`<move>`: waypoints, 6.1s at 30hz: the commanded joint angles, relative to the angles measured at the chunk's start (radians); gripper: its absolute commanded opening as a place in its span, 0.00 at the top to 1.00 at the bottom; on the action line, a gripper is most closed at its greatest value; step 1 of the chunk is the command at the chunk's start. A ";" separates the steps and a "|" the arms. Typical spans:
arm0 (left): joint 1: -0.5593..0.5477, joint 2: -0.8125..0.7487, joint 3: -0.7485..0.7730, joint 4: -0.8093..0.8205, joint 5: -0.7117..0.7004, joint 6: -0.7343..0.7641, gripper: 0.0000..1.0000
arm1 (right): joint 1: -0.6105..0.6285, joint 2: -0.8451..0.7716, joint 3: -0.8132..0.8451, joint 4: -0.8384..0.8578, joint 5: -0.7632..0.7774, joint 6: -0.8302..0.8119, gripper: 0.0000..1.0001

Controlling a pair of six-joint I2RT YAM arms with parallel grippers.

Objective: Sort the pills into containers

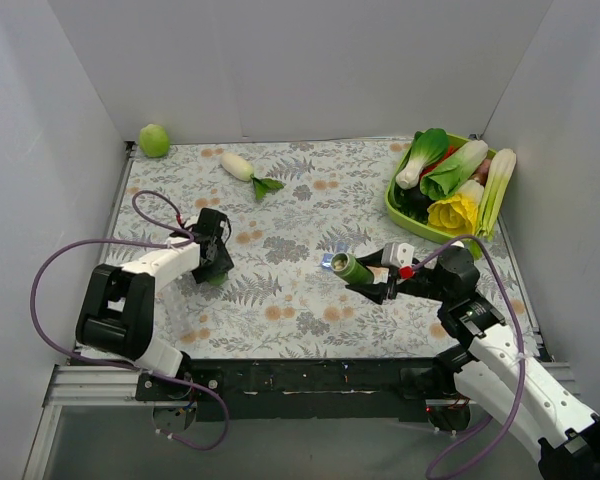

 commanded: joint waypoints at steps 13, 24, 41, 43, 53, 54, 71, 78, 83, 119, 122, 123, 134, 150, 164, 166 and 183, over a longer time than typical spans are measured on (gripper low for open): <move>-0.178 -0.485 -0.085 0.533 1.075 -0.500 0.82 | 0.047 0.055 0.101 -0.235 0.074 -0.312 0.99; -0.355 -0.433 -0.102 0.626 0.949 -0.661 0.82 | 0.136 0.193 0.283 -0.365 0.229 -0.244 0.99; -0.379 -0.421 -0.113 0.606 0.817 -0.723 0.84 | 0.234 0.234 0.368 -0.486 0.314 -0.281 0.99; -0.387 -0.410 -0.103 0.599 0.829 -0.724 0.84 | 0.240 0.245 0.368 -0.489 0.327 -0.290 0.99; -0.435 -0.373 -0.041 0.561 0.880 -0.718 0.85 | 0.266 0.300 0.415 -0.505 0.352 -0.316 0.99; -0.436 -0.375 -0.032 0.552 0.880 -0.715 0.86 | 0.268 0.303 0.421 -0.514 0.360 -0.322 0.99; -0.448 -0.255 0.180 0.175 0.829 -0.546 0.91 | 0.319 0.320 0.492 -0.566 0.433 -0.339 0.99; -0.452 -0.254 0.229 0.081 0.782 -0.505 0.92 | 0.320 0.336 0.532 -0.586 0.371 -0.250 0.99; -0.452 -0.297 0.235 0.075 0.753 -0.488 0.92 | 0.319 0.348 0.552 -0.589 0.315 -0.190 0.99; -0.452 -0.254 0.264 -0.034 1.023 -0.106 0.94 | 0.257 0.320 0.532 -0.542 0.114 -0.072 0.99; -0.452 -0.278 0.234 0.038 1.064 -0.106 0.94 | 0.257 0.307 0.524 -0.506 0.091 -0.048 0.99; -0.452 -0.287 0.220 0.056 1.076 -0.091 0.95 | 0.257 0.304 0.523 -0.499 0.069 -0.022 0.99; -0.452 -0.307 0.282 0.024 1.148 0.259 0.92 | 0.251 0.279 0.408 -0.256 -0.192 0.309 0.99; -0.392 -0.395 0.368 0.104 1.020 0.143 0.02 | 0.234 0.274 0.358 -0.225 -0.199 0.318 0.99; -0.347 -0.562 0.395 0.021 0.731 -0.096 0.02 | 0.236 0.221 0.392 -0.374 0.073 -0.035 0.99; -0.347 -0.564 0.392 -0.019 0.716 -0.141 0.02 | 0.236 0.219 0.400 -0.374 0.166 -0.075 0.99; -0.447 -0.337 0.525 -0.198 0.633 -0.144 0.20 | 0.234 0.268 0.423 -0.368 0.217 -0.115 0.99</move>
